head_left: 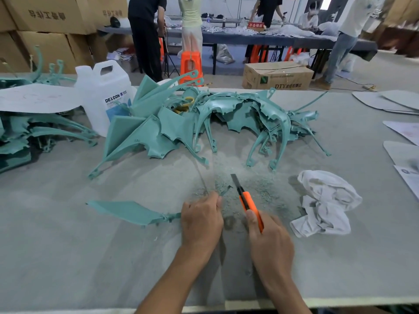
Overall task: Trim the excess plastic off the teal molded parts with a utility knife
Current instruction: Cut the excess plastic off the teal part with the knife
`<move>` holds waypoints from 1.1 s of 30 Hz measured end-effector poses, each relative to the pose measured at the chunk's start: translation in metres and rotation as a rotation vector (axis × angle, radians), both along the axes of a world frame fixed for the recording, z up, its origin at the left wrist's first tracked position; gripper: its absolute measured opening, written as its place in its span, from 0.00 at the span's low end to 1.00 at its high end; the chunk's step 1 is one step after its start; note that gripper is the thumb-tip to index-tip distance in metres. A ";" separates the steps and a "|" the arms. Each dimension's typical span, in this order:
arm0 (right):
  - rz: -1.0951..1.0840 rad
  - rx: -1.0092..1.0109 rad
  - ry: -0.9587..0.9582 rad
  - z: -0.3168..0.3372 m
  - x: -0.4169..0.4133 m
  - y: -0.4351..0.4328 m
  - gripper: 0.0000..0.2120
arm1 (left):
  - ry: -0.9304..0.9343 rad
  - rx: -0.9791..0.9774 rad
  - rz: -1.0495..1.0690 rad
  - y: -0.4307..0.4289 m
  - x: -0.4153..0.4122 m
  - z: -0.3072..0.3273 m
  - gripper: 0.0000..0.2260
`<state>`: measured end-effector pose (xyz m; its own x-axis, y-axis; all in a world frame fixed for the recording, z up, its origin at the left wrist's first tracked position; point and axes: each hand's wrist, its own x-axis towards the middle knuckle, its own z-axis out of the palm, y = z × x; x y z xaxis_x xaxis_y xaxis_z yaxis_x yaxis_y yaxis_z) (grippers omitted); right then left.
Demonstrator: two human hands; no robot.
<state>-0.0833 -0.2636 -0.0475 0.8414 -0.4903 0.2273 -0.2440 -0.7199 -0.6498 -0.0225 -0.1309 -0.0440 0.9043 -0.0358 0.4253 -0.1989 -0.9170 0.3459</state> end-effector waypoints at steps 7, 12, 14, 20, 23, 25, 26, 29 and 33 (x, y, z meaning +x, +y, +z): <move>0.063 0.055 -0.073 0.000 -0.004 0.002 0.15 | 0.026 0.002 0.002 0.001 0.001 -0.003 0.08; 0.088 0.015 -0.061 -0.001 -0.005 0.002 0.15 | 0.031 -0.009 0.012 0.001 0.001 -0.003 0.08; 0.088 0.008 -0.041 -0.002 -0.004 0.002 0.15 | 0.031 -0.007 0.008 0.001 0.000 -0.004 0.08; 0.004 0.038 -0.004 -0.002 0.008 -0.006 0.18 | 0.010 -0.162 0.028 0.005 0.000 0.002 0.10; 0.049 0.053 -0.037 0.001 0.005 -0.004 0.13 | 0.018 -0.294 0.006 0.005 0.002 0.004 0.11; 0.055 0.066 -0.048 0.005 0.006 -0.006 0.13 | 0.048 -0.362 -0.032 0.003 0.004 0.008 0.11; 0.055 0.033 -0.067 0.008 0.008 -0.010 0.14 | 0.073 -0.364 -0.054 0.003 0.005 0.010 0.12; 0.052 -0.205 -0.256 0.029 0.021 -0.039 0.12 | 0.092 -0.378 -0.087 0.016 0.002 0.020 0.14; -0.033 -0.421 -0.193 0.059 0.040 -0.113 0.15 | 0.028 -0.316 0.010 0.077 -0.005 0.035 0.14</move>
<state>-0.0429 -0.3762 0.0111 0.7495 -0.3473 0.5636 -0.1741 -0.9248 -0.3383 -0.0279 -0.0535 -0.0089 0.9155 0.1033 0.3888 -0.1766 -0.7652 0.6191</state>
